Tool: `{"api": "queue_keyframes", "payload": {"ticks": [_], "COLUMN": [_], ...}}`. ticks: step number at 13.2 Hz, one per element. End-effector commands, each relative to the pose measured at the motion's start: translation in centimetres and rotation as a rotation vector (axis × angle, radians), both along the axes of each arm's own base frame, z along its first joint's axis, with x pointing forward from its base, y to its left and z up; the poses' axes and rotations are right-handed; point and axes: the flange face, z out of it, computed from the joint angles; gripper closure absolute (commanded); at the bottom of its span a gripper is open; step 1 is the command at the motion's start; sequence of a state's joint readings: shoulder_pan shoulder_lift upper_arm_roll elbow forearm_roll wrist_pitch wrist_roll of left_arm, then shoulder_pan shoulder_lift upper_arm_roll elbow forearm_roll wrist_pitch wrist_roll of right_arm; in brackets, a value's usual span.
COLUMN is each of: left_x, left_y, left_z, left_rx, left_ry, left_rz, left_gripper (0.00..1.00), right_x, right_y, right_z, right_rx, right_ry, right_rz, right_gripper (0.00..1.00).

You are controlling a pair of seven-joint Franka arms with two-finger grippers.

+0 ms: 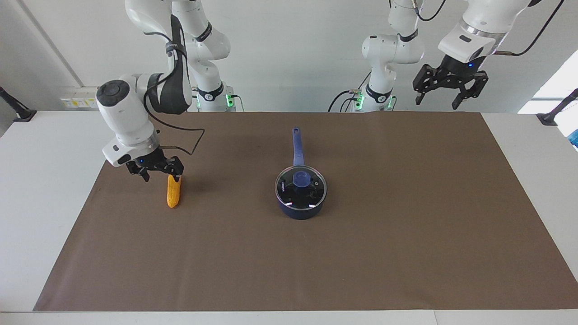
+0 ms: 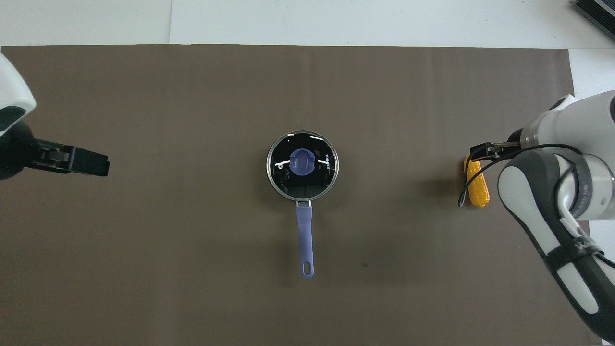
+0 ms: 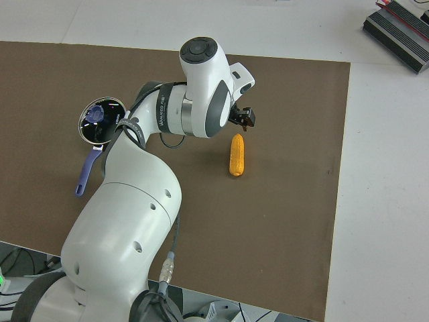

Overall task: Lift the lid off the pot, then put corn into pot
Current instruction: 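Reach the left gripper to the lid knob while the right gripper reaches the corn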

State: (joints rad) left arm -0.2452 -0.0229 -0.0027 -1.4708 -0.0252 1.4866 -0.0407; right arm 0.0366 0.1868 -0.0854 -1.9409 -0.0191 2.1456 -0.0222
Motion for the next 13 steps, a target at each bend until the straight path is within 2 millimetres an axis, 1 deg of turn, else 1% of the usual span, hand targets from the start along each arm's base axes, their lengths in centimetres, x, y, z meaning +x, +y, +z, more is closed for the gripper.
{"api": "queue_keyframes", "payload": {"ticks": [1, 2, 3, 4, 5, 6, 7, 9, 10, 11, 12, 13], "left_x": [-0.4, -0.1, -0.1, 0.0, 0.0, 0.1, 0.4, 0.6, 0.5, 1.0, 0.8, 0.6], "left_y": [-4.1, -6.3, -8.6, -10.2, -12.3, -13.9, -15.6, -19.1, -20.5, -21.5, -23.2, -25.5], "left_z": [-1.5, -3.0, -3.6, -4.6, -5.5, -6.6, -7.9, -10.4, -11.1, -12.7, -14.7, -17.3], "left_rx": [-0.016, -0.014, -0.021, -0.024, -0.029, -0.031, -0.032, -0.011, -0.02, -0.014, 0.012, 0.038], "left_ry": [-0.023, -0.018, -0.033, -0.036, -0.039, -0.041, -0.04, -0.062, -0.075, -0.072, -0.059, -0.06], "left_rz": [0.015, 0.021, 0.028, 0.047, 0.052, 0.058, 0.068, 0.1, 0.117, 0.115, 0.109, 0.12], "left_gripper": [0.0, 0.0, 0.0, 0.0, 0.0, 0.0, 0.0, 0.0, 0.0, 0.0, 0.0, 0.0], "right_x": [-1.3, -2.3, -3.0, -3.2, -3.3, -3.3, -3.0, -2.6, -2.6, -2.5, -2.5, -2.5], "right_y": [-0.9, -1.6, -2.0, -1.8, -1.7, -1.6, -1.8, -1.9, -1.6, -1.6, -1.5, -1.4], "right_z": [-2.9, -4.4, -5.1, -5.7, -6.8, -7.9, -8.6, -8.6, -8.7, -9.0, -9.1, -9.0], "right_rx": [-0.003, 0.0, 0.002, 0.001, 0.001, -0.001, -0.002, -0.004, -0.004, -0.004, -0.005, -0.004], "right_ry": [0.052, 0.087, 0.105, 0.115, 0.111, 0.105, 0.086, 0.057, 0.058, 0.06, 0.055, 0.055], "right_rz": [-0.037, -0.053, -0.057, -0.054, -0.052, -0.043, -0.038, -0.029, -0.023, -0.022, -0.02, -0.017], "right_gripper": [0.0, 0.0, 0.0, 0.0, 0.0, 0.0, 0.0, 0.0, 0.0, 0.0, 0.0, 0.0]}}
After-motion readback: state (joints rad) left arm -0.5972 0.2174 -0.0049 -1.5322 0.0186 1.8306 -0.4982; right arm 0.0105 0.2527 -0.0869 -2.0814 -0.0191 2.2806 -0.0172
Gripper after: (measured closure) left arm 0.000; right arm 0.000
